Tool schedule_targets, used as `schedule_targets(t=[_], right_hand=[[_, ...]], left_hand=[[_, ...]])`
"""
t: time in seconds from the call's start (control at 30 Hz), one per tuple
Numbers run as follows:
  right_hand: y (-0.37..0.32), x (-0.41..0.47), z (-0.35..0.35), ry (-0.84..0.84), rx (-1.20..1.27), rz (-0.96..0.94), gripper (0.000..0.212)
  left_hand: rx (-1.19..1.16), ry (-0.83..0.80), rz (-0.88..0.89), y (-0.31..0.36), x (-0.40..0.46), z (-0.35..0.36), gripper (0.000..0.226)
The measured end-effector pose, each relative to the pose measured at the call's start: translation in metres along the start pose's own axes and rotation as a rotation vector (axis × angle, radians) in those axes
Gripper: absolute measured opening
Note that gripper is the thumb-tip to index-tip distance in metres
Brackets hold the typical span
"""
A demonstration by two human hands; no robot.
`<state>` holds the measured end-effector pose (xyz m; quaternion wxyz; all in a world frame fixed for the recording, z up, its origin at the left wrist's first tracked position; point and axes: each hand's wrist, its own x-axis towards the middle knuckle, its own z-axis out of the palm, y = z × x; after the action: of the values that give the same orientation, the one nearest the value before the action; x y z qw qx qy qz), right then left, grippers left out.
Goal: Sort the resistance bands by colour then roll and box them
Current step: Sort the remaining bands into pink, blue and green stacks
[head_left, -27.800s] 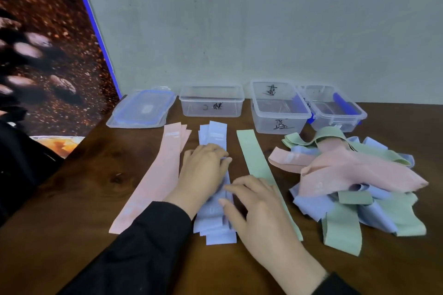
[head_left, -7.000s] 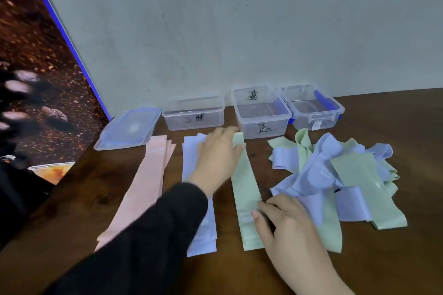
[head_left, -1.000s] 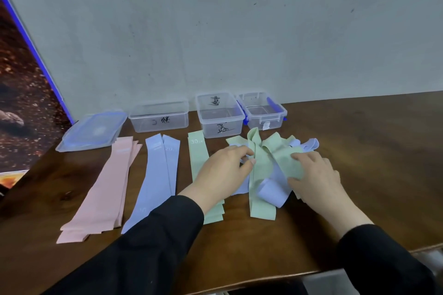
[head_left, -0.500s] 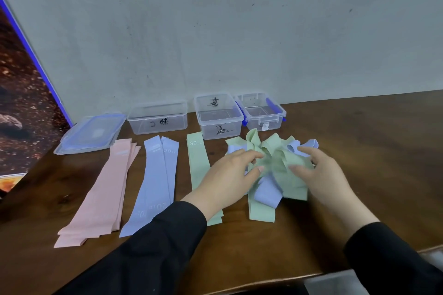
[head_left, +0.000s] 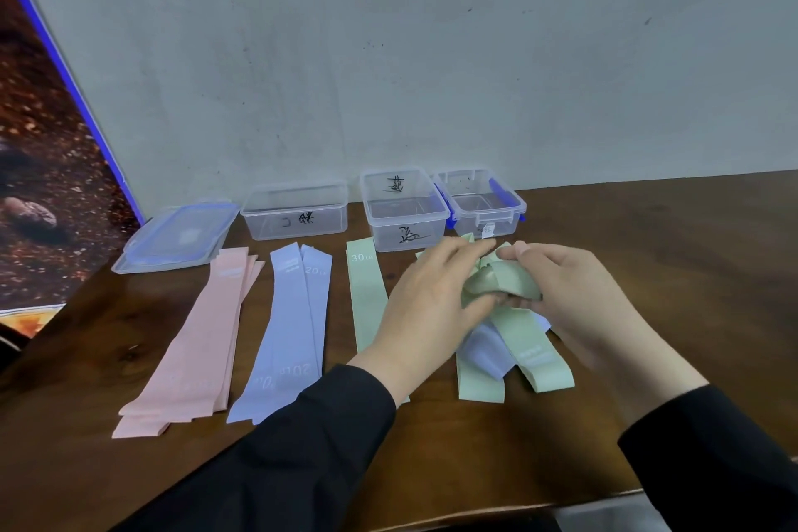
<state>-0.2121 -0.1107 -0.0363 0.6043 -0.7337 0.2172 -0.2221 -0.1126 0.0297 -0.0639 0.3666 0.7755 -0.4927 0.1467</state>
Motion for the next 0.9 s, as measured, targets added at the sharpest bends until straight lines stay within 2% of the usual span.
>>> schedule_targets(t=[0.07, 0.1, 0.17, 0.23, 0.3, 0.37, 0.43, 0.5, 0.57, 0.63, 0.73, 0.83, 0.9], right_hand=[[-0.003, -0.001, 0.006, -0.018, 0.037, 0.000, 0.033], [-0.005, -0.002, 0.007, -0.005, 0.014, -0.005, 0.037], [-0.008, -0.004, 0.008, 0.045, -0.156, -0.039, 0.059], [-0.010, -0.004, 0.009, 0.111, -0.362, -0.104, 0.076], [-0.013, -0.007, 0.013, 0.105, -0.356, -0.183, 0.058], [-0.018, -0.010, 0.019, -0.035, -0.248, -0.172, 0.021], [-0.017, -0.011, 0.026, -0.191, -0.127, -0.120, 0.032], [-0.018, -0.010, 0.030, -0.189, -0.070, -0.125, 0.032], [-0.025, -0.011, 0.030, -0.132, -0.053, -0.180, 0.018], [-0.033, -0.012, 0.029, -0.073, -0.069, -0.242, 0.007], [-0.047, -0.015, 0.030, -0.030, -0.060, -0.310, 0.009], [-0.061, -0.021, 0.033, -0.078, -0.014, -0.348, 0.008], [-0.066, -0.024, 0.038, -0.184, 0.033, -0.307, 0.008]], left_hand=[[-0.028, 0.145, 0.066, -0.005, 0.001, 0.000, 0.030], [-0.102, 0.163, 0.044, -0.006, 0.002, -0.002, 0.019], [-0.363, 0.109, -0.140, -0.002, 0.008, -0.012, 0.006], [-0.656, 0.052, -0.359, 0.000, 0.016, -0.026, 0.008], [-0.855, 0.055, -0.468, -0.001, 0.022, -0.038, 0.010], [-1.006, 0.044, -0.516, -0.004, 0.026, -0.047, 0.007], [-1.087, 0.029, -0.543, -0.006, 0.029, -0.053, 0.009], [-1.078, 0.022, -0.542, -0.008, 0.031, -0.059, 0.018], [-1.050, 0.021, -0.521, -0.007, 0.034, -0.070, 0.021], [-1.030, 0.020, -0.495, -0.003, 0.037, -0.084, 0.013], [-0.955, 0.023, -0.420, 0.001, 0.043, -0.105, 0.002], [-0.793, 0.077, -0.301, 0.008, 0.054, -0.126, 0.004], [-0.701, 0.116, -0.237, 0.013, 0.062, -0.141, 0.005]])
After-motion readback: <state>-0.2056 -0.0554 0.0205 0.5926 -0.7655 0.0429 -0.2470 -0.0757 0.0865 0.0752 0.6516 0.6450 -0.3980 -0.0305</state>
